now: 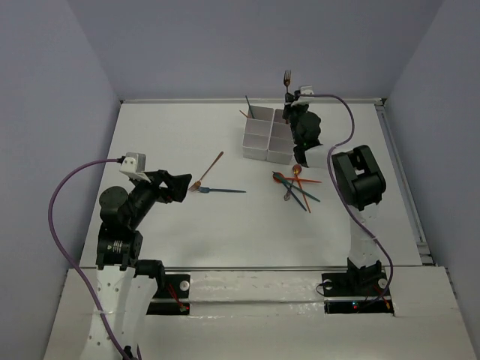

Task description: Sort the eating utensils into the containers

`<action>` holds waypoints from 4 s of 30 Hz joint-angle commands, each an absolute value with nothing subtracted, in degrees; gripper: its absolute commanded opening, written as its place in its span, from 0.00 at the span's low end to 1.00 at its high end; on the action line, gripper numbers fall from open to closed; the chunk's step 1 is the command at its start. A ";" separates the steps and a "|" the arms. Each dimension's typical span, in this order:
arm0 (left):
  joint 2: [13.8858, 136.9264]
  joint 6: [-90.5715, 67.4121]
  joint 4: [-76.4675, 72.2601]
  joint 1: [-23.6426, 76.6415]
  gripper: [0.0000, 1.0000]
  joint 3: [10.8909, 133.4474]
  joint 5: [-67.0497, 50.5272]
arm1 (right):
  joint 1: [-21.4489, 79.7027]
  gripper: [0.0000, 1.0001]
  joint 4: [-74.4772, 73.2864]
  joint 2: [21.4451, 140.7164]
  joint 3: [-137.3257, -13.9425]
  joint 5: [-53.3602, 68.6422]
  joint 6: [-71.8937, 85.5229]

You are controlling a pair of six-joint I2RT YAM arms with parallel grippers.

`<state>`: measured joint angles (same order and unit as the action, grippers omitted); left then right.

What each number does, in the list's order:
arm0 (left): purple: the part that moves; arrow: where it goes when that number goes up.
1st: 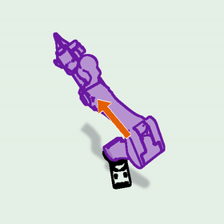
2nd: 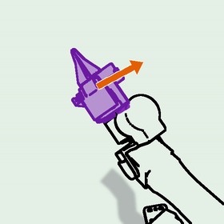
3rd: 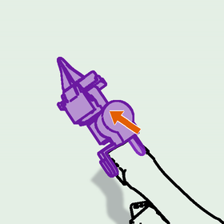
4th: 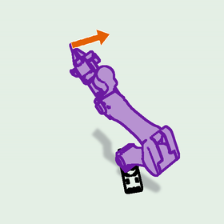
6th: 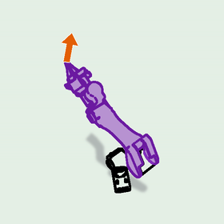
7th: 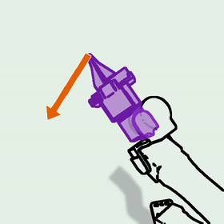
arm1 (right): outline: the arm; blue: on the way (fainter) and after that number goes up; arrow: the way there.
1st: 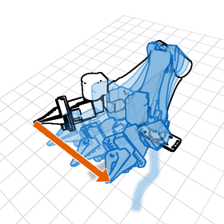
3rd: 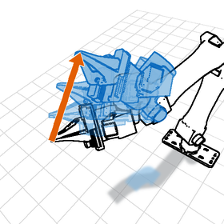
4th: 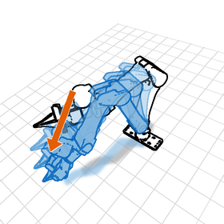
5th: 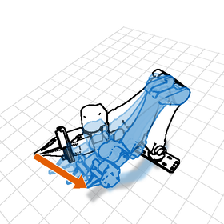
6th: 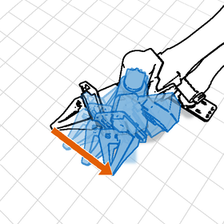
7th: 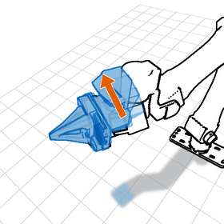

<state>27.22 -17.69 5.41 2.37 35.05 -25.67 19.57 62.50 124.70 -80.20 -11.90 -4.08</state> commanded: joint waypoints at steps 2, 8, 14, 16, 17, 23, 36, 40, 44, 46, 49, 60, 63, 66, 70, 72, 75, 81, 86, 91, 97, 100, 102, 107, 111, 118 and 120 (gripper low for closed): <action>27.33 -17.67 2.37 1.93 0.99 35.24 -26.72 | 19.86 0.23 73.84 116.64 -74.27 -11.70 -6.50; 26.72 -17.67 2.37 1.93 0.99 35.24 -26.37 | 20.91 0.47 70.83 106.29 -68.92 -9.75 -3.43; 26.46 -17.75 2.29 1.41 0.99 35.24 -26.63 | 21.45 0.49 45.60 96.60 -71.59 6.16 -0.09; 26.46 -17.75 2.29 1.41 0.99 35.24 -26.63 | 22.05 0.43 28.67 96.24 -75.92 12.19 1.57; 26.37 -17.84 2.29 1.41 0.99 35.33 -26.72 | 23.28 0.41 24.74 96.24 -77.94 15.96 2.80; 25.14 -18.02 2.72 1.41 0.99 35.25 -25.40 | 34.00 0.30 13.19 95.54 -74.10 20.03 3.95; 23.38 -19.51 4.92 1.41 0.99 35.86 -18.20 | 46.23 0.65 -15.01 112.93 -89.99 20.84 -10.19; 23.38 -20.39 6.32 1.41 0.99 36.12 -14.77 | 47.37 0.66 -20.20 118.73 -94.82 16.44 -12.83; 23.55 -20.48 5.98 1.41 0.99 35.95 -15.38 | 47.37 0.66 -23.80 125.14 -100.45 15.56 -14.32; 23.64 -20.48 5.80 1.41 0.99 35.95 -15.82 | 47.37 0.66 -24.52 126.73 -102.74 15.47 -14.68; 23.64 -20.39 5.54 1.41 0.99 35.86 -16.61 | 48.60 0.64 -26.36 129.81 -104.76 14.42 -15.55; 23.64 -20.39 5.63 1.41 0.99 35.86 -17.05 | 50.80 0.36 -28.48 134.47 -107.31 10.02 -16.52; 23.56 -20.39 5.63 1.41 0.99 35.86 -17.05 | 50.80 0.30 -29.00 134.47 -107.31 9.67 -16.79; 23.64 -20.39 5.54 1.41 0.99 35.77 -17.14 | 51.33 0.21 -29.71 133.77 -106.88 8.79 -17.14; 23.73 -20.39 5.54 1.41 0.99 35.77 -17.23 | 51.33 0.10 -31.37 131.93 -106.17 8.09 -17.67; 23.73 -20.39 5.62 1.41 0.99 35.77 -17.31 | 51.33 0.07 -30.68 128.96 -104.34 7.91 -17.84; 23.91 -20.39 5.45 1.41 0.99 35.86 -17.49 | 51.33 0.07 -26.64 124.56 -100.03 7.65 -17.49; 24.08 -20.39 5.36 1.41 0.99 35.77 -17.93 | 47.47 0.07 -4.63 109.79 -88.61 4.31 -13.02; 24.26 -20.22 5.36 1.41 0.99 35.77 -18.28 | 39.23 0.07 17.54 99.52 -79.12 -2.80 -7.13; 24.78 -20.13 5.45 1.41 0.99 35.86 -18.46 | 31.66 0.07 37.85 97.82 -73.30 -10.53 -4.75; 25.75 -20.13 5.54 1.41 0.99 35.95 -18.63 | 25.67 0.07 52.99 104.40 -76.81 -14.68 -7.64; 26.02 -20.04 5.54 1.41 0.99 35.95 -18.63 | 22.95 0.07 54.93 107.22 -80.06 -13.46 -6.95; 26.19 -20.04 5.54 1.41 0.99 35.86 -18.63 | 21.27 0.07 55.02 110.03 -81.82 -12.22 -5.28; 26.72 -20.04 5.54 1.41 0.99 35.77 -18.28 | 20.21 0.07 57.56 116.01 -85.17 -10.29 -4.31; 27.07 -20.04 5.54 1.41 0.99 35.86 -18.28 | 20.21 0.07 59.76 118.56 -84.99 -9.67 -4.31; 27.25 -19.95 5.45 0.88 0.99 35.77 -18.46 | 20.21 0.07 63.46 120.32 -81.30 -8.79 -4.13; 27.25 -19.95 5.36 0.88 0.99 35.86 -18.63 | 20.21 0.07 64.68 120.41 -79.64 -8.44 -4.04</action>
<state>27.16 -20.23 7.64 1.37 35.05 -17.80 19.94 56.42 120.31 -81.62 -9.15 -4.67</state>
